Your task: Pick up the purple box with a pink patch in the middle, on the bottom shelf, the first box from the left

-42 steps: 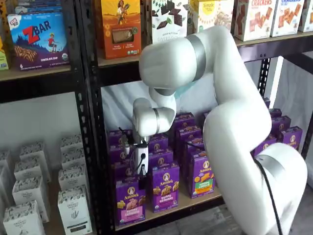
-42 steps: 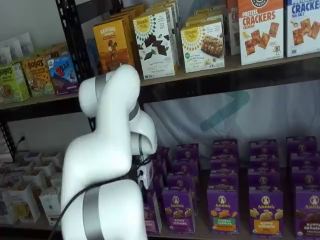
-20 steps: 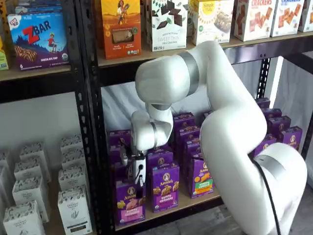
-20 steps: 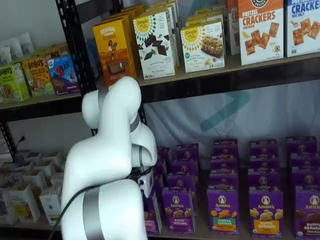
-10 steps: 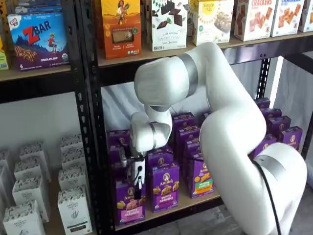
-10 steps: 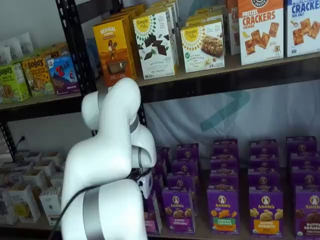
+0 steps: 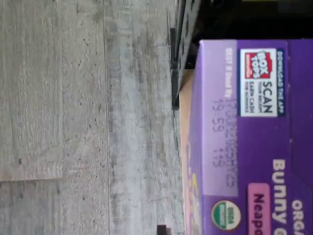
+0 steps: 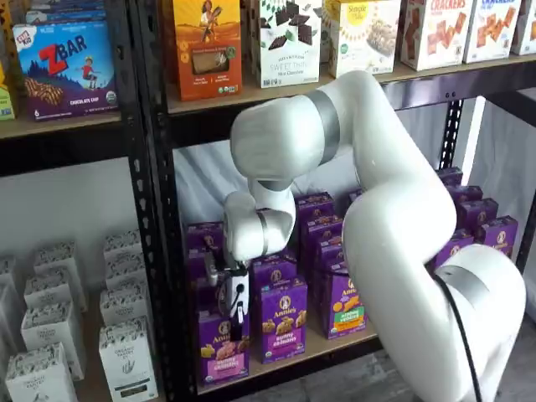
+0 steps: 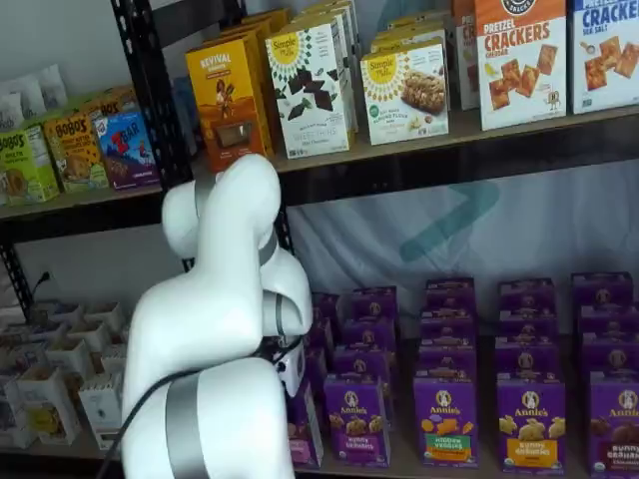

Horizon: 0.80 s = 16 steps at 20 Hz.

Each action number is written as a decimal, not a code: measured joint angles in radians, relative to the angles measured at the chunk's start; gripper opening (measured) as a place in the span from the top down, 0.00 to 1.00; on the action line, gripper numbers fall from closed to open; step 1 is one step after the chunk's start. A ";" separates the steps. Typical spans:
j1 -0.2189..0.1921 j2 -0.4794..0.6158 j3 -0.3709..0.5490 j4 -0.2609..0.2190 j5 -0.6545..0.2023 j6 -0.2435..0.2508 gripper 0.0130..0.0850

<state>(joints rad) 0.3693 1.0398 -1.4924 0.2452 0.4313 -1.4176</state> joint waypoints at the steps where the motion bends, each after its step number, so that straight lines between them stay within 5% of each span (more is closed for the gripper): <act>1: 0.000 -0.001 0.001 0.002 0.000 -0.002 0.50; 6: 0.000 -0.004 0.004 0.009 0.003 -0.007 0.67; 16: 0.003 -0.011 0.009 0.008 0.002 -0.004 0.67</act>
<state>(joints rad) 0.3725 1.0292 -1.4830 0.2528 0.4328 -1.4212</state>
